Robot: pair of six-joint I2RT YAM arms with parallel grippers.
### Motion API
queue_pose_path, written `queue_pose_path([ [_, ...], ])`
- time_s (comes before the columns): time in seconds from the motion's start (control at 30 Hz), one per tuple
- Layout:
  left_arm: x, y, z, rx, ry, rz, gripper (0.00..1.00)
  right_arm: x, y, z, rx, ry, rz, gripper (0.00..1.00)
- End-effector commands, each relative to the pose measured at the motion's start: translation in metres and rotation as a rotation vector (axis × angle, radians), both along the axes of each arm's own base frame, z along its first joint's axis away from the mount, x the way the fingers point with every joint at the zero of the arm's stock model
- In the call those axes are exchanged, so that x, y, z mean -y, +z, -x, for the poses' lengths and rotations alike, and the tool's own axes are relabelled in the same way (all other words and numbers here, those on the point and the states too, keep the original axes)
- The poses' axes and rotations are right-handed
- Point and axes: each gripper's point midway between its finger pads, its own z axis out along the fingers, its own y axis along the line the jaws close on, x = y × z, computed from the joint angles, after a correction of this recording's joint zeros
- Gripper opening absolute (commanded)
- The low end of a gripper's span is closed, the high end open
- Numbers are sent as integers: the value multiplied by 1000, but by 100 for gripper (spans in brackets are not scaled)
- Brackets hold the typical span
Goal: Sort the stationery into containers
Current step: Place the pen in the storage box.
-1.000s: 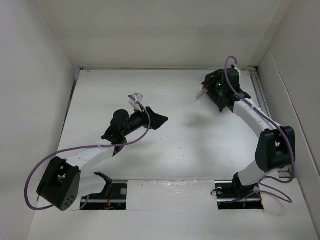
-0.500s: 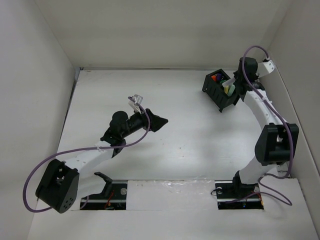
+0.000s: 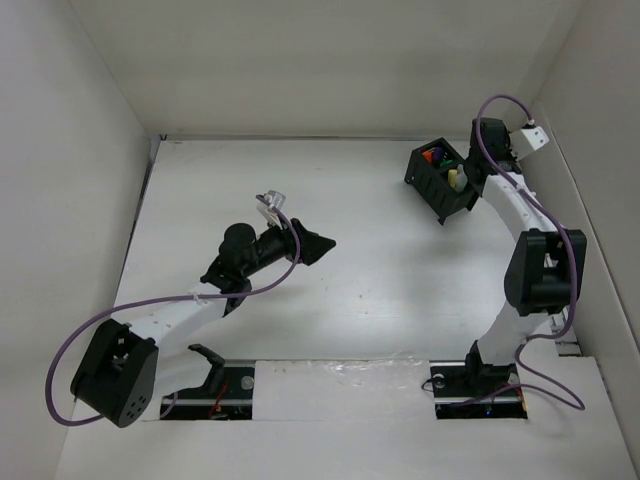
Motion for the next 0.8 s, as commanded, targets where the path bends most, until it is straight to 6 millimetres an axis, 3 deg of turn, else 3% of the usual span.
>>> queue_pose_path([
  [0.0, -1, 21, 2, 67, -5, 43, 70, 13, 25, -1, 37, -67, 48, 4],
  [0.2, -3, 23, 3, 76, 5, 49, 70, 2, 18, -1, 19, -59, 60, 12],
  [0.27, -2, 18, 4, 60, -5, 40, 70, -3, 13, -3, 9, -54, 65, 23],
  [0.33, -2, 18, 4, 60, -5, 40, 70, -8, 8, -5, -2, -45, 66, 42],
  [0.43, -4, 18, 1, 60, 16, 39, 70, -11, 7, -7, -2, -25, 55, 46],
  [0.63, -6, 23, 1, 77, 30, 39, 70, -27, 19, -7, 27, 27, 27, 60],
  [0.77, -8, 26, 0, 85, 42, 44, 70, -46, 47, 7, 99, 93, -9, 67],
])
